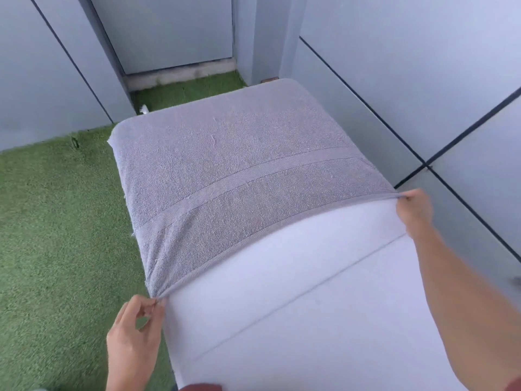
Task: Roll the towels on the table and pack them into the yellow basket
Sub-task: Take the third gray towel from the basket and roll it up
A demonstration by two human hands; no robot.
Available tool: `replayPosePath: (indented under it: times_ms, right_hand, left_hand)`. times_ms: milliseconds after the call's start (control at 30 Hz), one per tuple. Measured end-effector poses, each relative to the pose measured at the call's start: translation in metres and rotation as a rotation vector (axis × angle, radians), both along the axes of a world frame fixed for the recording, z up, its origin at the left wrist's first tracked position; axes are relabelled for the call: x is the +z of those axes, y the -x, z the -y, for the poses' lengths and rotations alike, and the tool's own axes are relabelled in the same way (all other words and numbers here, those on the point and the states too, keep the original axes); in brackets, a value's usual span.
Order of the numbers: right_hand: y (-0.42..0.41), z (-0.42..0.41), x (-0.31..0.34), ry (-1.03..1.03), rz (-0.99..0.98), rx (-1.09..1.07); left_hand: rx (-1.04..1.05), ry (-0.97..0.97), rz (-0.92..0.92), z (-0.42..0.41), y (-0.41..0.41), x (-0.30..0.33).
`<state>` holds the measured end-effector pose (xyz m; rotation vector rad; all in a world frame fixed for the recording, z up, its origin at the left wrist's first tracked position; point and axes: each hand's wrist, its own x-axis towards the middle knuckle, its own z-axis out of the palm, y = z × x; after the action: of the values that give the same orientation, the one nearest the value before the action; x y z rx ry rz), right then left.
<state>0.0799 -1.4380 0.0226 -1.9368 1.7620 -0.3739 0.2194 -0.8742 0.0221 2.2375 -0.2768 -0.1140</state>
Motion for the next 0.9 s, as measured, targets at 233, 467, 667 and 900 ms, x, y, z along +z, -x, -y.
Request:
replayPosePath:
  times_ms: [233, 467, 667, 900]
  right_hand:
    - [0.095, -0.01, -0.01, 0.007, 0.056, -0.007]
    - [0.211, -0.037, -0.011, 0.026, 0.083, 0.021]
    - [0.302, -0.06, -0.011, 0.03, 0.103, 0.036]
    - [0.381, -0.078, -0.008, -0.001, 0.119, 0.045]
  left_hand:
    - [0.02, 0.004, 0.022, -0.017, 0.106, -0.006]
    - [0.067, 0.012, 0.021, -0.038, 0.22, -0.004]
    - [0.117, 0.013, 0.001, -0.057, 0.312, -0.002]
    - [0.151, 0.054, -0.009, -0.078, 0.411, -0.001]
